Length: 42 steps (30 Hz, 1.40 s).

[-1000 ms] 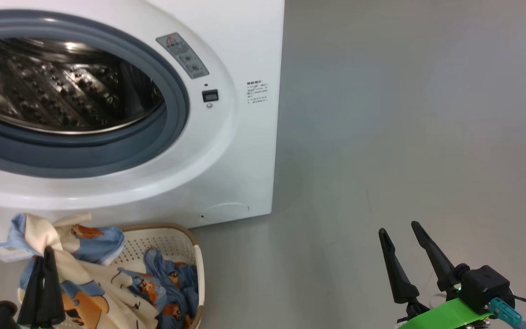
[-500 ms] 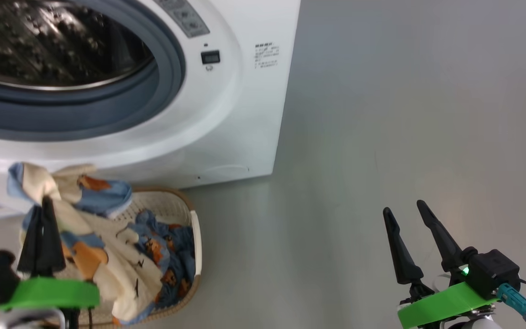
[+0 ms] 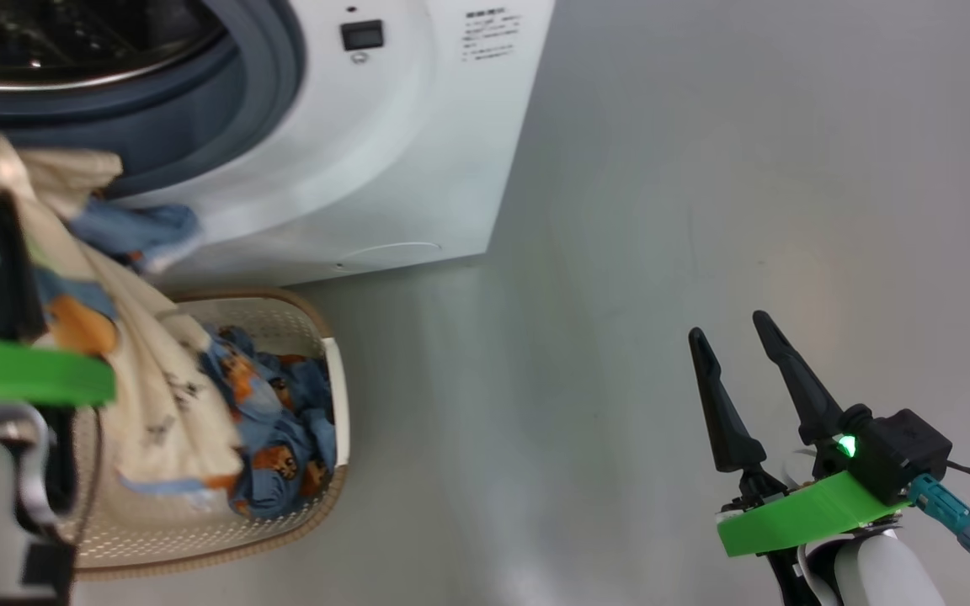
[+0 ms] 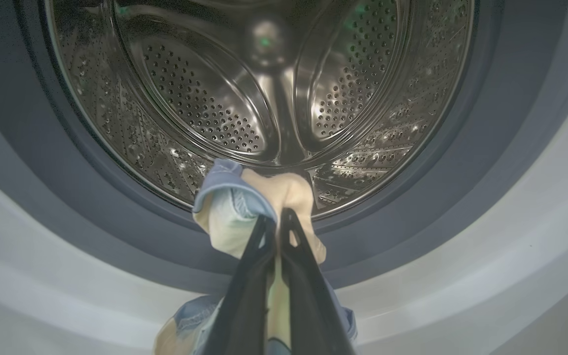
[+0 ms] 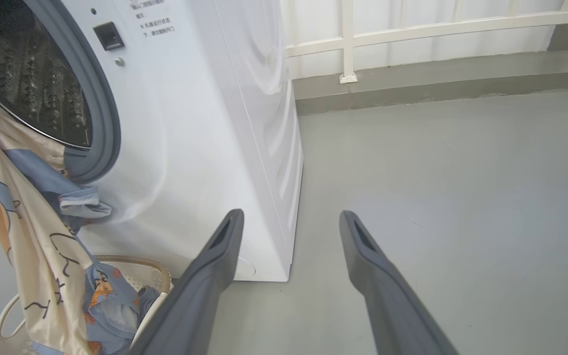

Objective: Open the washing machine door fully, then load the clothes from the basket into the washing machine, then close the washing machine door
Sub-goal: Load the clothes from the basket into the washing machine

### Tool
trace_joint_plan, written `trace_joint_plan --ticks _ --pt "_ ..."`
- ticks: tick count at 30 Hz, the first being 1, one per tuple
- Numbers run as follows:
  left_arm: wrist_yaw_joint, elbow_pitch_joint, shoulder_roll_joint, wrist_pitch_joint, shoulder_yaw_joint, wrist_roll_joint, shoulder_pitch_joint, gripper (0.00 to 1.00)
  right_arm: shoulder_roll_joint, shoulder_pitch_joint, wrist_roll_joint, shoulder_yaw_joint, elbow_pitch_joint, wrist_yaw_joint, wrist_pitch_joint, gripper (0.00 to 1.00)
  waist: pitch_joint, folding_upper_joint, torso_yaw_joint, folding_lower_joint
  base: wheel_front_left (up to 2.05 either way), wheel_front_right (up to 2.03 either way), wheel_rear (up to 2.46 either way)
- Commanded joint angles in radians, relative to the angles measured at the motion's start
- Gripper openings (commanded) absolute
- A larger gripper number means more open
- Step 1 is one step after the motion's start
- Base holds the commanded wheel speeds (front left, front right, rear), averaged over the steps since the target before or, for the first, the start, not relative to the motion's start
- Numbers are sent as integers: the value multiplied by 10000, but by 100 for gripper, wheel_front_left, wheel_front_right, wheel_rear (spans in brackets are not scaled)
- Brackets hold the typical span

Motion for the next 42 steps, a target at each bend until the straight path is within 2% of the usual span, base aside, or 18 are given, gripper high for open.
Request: trace_joint_plan --ticks 1,10,23,35,42 --pt "-77 -113 505 65 379 85 -555 0 5 -95 -3 314 -216 14 -48 100 278 -1 -293 0 0 0 0" --pt "-371 1121 1330 878 51 334 -3248 0 5 -340 205 418 -194 14 -48 100 756 -1 -807 0 0 0 0" --pt "-621 3352 1811 1651 -437 537 -6231 0 5 -536 482 585 -289 14 -48 100 1885 -1 -1225 0 0 0 0" --pt "-797 4933 2001 1282 -901 809 -8247 0 5 -841 788 796 -392 14 -48 100 3282 -1 -1423 0 0 0 0" --pt "-607 5414 2231 247 -1218 1316 -9248 0 5 -951 889 929 -403 14 -48 100 3661 -1 -1483 0 0 0 0"
